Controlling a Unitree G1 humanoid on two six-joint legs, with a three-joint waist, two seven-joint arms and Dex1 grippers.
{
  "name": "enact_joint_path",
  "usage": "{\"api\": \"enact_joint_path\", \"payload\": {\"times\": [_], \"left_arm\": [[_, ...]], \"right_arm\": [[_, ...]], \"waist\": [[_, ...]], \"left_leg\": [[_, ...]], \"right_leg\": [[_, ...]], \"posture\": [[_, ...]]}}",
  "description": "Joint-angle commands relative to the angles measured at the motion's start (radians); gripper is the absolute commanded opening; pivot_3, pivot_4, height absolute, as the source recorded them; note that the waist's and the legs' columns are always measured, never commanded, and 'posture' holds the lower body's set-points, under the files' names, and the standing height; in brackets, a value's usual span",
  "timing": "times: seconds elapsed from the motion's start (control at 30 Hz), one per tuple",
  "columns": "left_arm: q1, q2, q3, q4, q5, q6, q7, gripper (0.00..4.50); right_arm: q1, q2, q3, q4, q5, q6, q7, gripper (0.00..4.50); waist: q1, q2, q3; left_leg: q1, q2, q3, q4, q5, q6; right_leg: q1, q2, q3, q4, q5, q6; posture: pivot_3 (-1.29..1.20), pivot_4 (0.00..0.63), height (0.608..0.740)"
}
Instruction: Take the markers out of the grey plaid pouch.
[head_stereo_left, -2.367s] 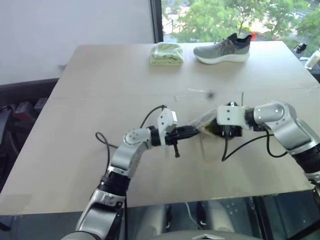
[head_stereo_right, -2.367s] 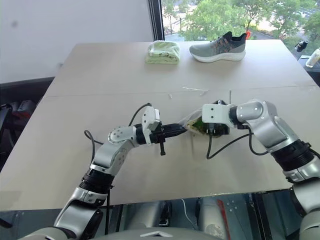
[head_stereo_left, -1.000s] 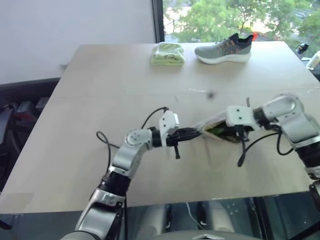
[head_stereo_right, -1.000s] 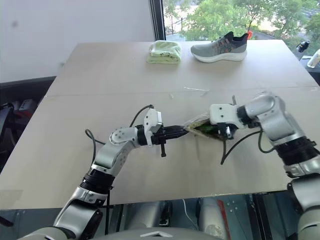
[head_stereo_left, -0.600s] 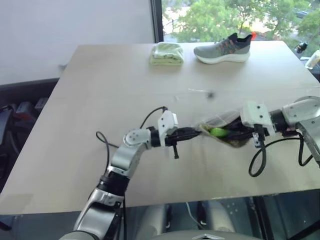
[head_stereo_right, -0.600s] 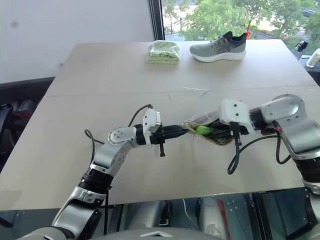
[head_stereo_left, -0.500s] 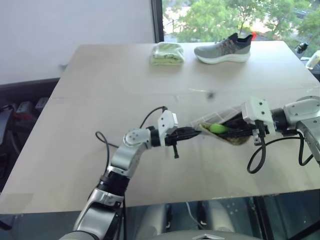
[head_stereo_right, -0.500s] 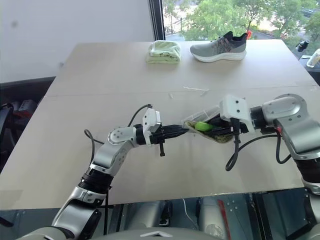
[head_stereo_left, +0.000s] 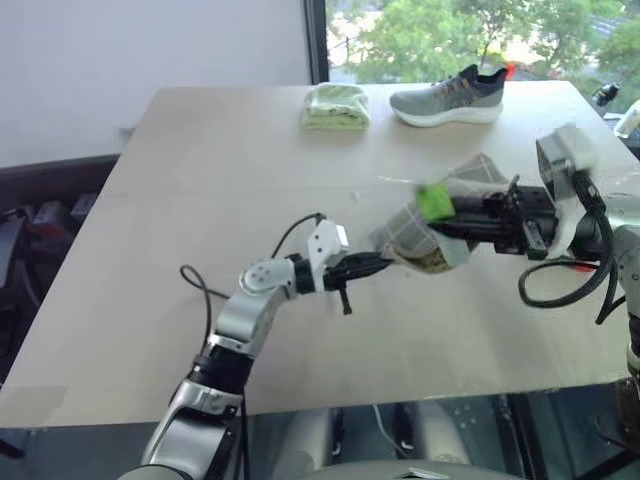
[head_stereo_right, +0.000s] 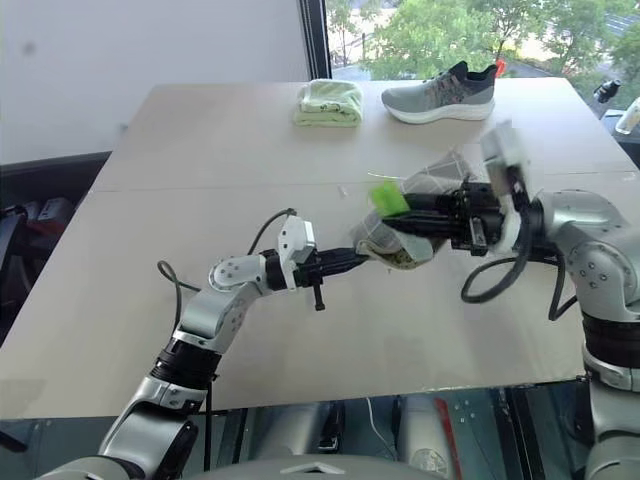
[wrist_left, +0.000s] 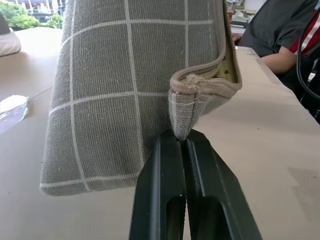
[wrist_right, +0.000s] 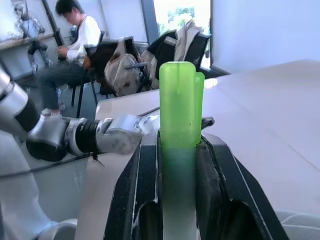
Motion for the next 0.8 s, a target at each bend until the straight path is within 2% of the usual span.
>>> {"api": "enact_joint_path", "payload": {"times": [0.03, 0.17, 0.27, 0.37, 0.43, 0.6, 0.67, 0.8], "left_arm": [[0.009, 0.010, 0.040, -0.043, -0.011, 0.005, 0.029, 0.00], [0.011, 0.006, 0.061, -0.049, -0.010, 0.005, 0.066, 0.00], [0.016, 0.010, 0.071, -0.062, -0.013, 0.011, 0.081, 0.00], [0.031, 0.032, 0.094, -0.080, -0.018, 0.016, 0.094, 0.00], [0.046, 0.058, 0.117, -0.097, -0.018, 0.020, 0.099, 0.00], [0.102, 0.150, 0.180, -0.157, -0.022, 0.036, 0.097, 0.00], [0.120, 0.176, 0.198, -0.171, -0.021, 0.035, 0.096, 0.00], [0.159, 0.209, 0.232, -0.204, -0.025, 0.051, 0.111, 0.00]], "right_arm": [[-0.067, 0.022, -0.131, 0.058, 0.167, 0.083, -0.159, 0.34], [-0.062, 0.092, -0.212, 0.120, 0.382, 0.172, -0.349, 0.34], [-0.040, 0.108, -0.227, 0.121, 0.367, 0.148, -0.421, 0.34], [-0.010, 0.029, -0.164, 0.141, 0.171, 0.075, -0.419, 0.34], [0.031, -0.075, -0.065, 0.168, -0.042, -0.026, -0.374, 0.34], [0.090, -0.281, 0.157, 0.288, -0.441, -0.254, -0.279, 0.34], [0.096, -0.304, 0.201, 0.316, -0.528, -0.310, -0.264, 0.34], [0.111, -0.258, 0.194, 0.329, -0.538, -0.283, -0.250, 0.34]], "waist": [[0.000, 0.000, 0.000], [0.001, 0.000, 0.000], [0.001, 0.000, 0.000], [0.001, 0.000, 0.000], [0.001, 0.000, 0.000], [-0.001, 0.000, 0.000], [-0.003, 0.000, 0.000], [-0.002, 0.000, 0.000]], "left_leg": [[-0.001, 0.000, 0.000, 0.000, 0.000, 0.000], [-0.004, 0.000, -0.001, 0.000, 0.000, 0.000], [-0.006, 0.000, -0.001, 0.000, 0.000, 0.000], [-0.006, -0.001, 0.000, 0.000, 0.000, 0.000], [-0.006, -0.002, 0.000, 0.001, 0.000, 0.000], [-0.005, -0.002, 0.003, 0.001, 0.000, 0.001], [-0.005, -0.001, 0.003, 0.001, 0.000, 0.001], [-0.004, 0.002, 0.004, 0.002, 0.000, 0.000]], "right_leg": [[-0.001, 0.000, 0.000, 0.000, 0.000, 0.000], [-0.004, 0.000, -0.002, 0.000, 0.000, 0.000], [-0.004, 0.000, -0.002, 0.000, 0.000, 0.000], [-0.005, -0.001, -0.002, 0.000, 0.000, 0.000], [-0.004, -0.001, -0.002, 0.000, 0.000, 0.000], [-0.004, 0.003, -0.003, 0.000, 0.000, 0.000], [-0.005, 0.006, -0.003, 0.000, 0.000, 0.000], [-0.004, 0.012, -0.002, 0.000, 0.000, 0.000]], "posture": [[0.00, 0.150, 0.740], [0.00, 0.150, 0.740], [0.00, 0.150, 0.740], [0.00, 0.150, 0.740], [0.00, 0.150, 0.740], [0.00, 0.150, 0.740], [0.00, 0.150, 0.740], [0.00, 0.150, 0.740]]}}
